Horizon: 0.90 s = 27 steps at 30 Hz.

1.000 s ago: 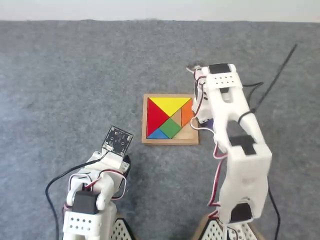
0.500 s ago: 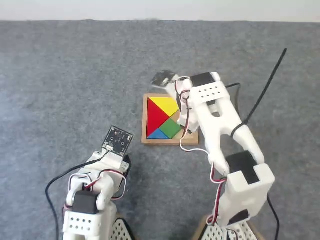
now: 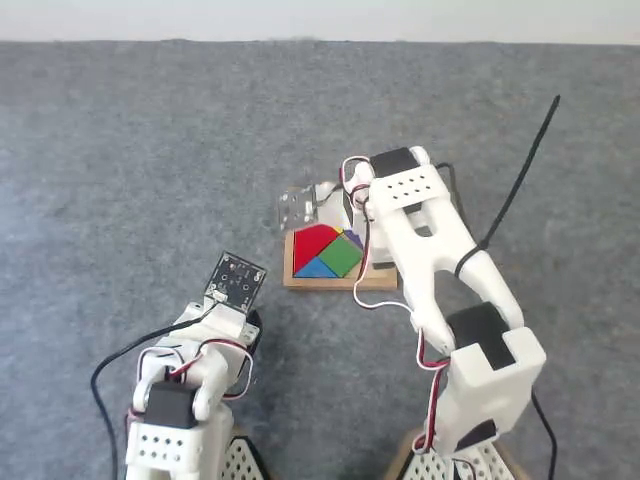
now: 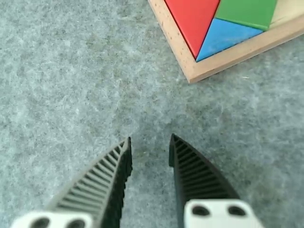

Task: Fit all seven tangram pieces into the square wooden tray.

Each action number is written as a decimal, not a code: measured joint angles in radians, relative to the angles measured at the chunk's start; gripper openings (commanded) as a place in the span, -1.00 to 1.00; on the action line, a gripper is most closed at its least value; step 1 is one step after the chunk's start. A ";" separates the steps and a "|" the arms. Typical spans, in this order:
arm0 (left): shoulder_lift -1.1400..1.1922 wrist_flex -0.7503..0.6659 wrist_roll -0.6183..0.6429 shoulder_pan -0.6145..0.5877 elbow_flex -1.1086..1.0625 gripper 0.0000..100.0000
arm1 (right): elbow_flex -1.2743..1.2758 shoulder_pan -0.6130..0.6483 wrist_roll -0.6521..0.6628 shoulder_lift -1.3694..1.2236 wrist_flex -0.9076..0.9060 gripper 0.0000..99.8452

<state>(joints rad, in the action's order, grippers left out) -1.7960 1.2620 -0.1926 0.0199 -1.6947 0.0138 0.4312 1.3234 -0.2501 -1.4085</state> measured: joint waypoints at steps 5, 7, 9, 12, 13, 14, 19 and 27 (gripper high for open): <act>0.000 0.000 0.000 -0.002 0.000 -0.75 | 0.000 0.018 0.195 -0.028 0.000 -0.69; 0.000 0.000 0.000 -0.002 0.000 -0.75 | 0.000 0.014 0.292 -0.052 0.000 -0.69; 0.000 0.000 0.000 -0.002 0.000 -0.75 | 0.000 0.017 0.394 -0.075 0.000 -0.69; 0.000 0.000 0.000 -0.002 0.000 -0.75 | 0.000 0.015 0.532 -0.103 0.003 -0.69; 0.000 0.000 0.000 -0.002 0.000 -0.75 | 0.000 0.014 0.568 -0.109 0.008 -0.69; 0.000 0.000 0.000 -0.002 0.000 -0.75 | 0.000 0.014 0.597 -0.115 0.009 -0.69; 0.000 0.000 0.000 -0.002 0.000 -0.75 | -0.040 0.018 0.687 -0.150 0.009 -0.68; 0.000 0.000 0.000 -0.002 0.000 -0.75 | -0.104 0.017 0.724 -0.195 0.009 -0.49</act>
<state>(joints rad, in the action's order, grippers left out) -1.7960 1.2620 -0.1926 0.0184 -1.6947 -0.0905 0.4480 2.0476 -0.4450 -1.3993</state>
